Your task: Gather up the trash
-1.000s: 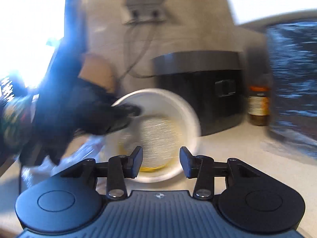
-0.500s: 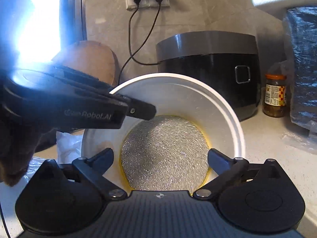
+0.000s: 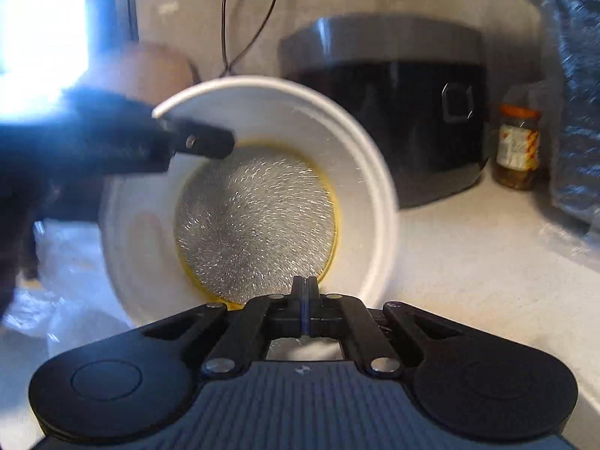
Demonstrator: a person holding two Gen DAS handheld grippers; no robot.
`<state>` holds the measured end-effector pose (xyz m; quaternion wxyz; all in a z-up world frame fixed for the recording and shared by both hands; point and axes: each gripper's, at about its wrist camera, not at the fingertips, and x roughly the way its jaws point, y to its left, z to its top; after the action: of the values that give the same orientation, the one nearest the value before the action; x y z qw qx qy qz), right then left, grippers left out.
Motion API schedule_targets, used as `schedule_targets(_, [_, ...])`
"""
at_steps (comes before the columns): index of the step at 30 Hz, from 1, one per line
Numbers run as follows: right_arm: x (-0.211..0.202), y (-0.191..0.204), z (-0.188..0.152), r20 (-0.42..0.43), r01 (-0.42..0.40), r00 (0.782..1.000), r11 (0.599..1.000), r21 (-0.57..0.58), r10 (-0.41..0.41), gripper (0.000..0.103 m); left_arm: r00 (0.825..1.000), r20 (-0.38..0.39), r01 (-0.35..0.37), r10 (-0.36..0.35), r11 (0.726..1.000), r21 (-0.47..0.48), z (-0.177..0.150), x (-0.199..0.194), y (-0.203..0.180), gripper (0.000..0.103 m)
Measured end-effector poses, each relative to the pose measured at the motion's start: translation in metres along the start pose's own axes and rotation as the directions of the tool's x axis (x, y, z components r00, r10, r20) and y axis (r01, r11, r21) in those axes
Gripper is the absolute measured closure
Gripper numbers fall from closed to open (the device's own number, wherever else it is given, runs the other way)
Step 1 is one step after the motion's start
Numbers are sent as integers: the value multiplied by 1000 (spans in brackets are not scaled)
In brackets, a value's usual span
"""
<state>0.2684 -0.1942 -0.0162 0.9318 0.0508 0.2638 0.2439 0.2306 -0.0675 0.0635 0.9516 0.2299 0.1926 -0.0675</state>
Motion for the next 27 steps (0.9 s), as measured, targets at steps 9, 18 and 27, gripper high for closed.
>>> schedule_targets(9, [-41,3,-10,114,48,993,995,-92,-37,79,713,643,-618,280,684,387,-32,-4,-76,93])
schedule_targets(18, [-39,-21,-24,81,152,986,987,-55,-147,69,537,842,-783,56,405,472,-87,23,-106,91])
schedule_targets(27, [-47,-28,-26,172,140,975,990,0,-138,46,534,839,-826,101,274,493,-87,49,-92,90])
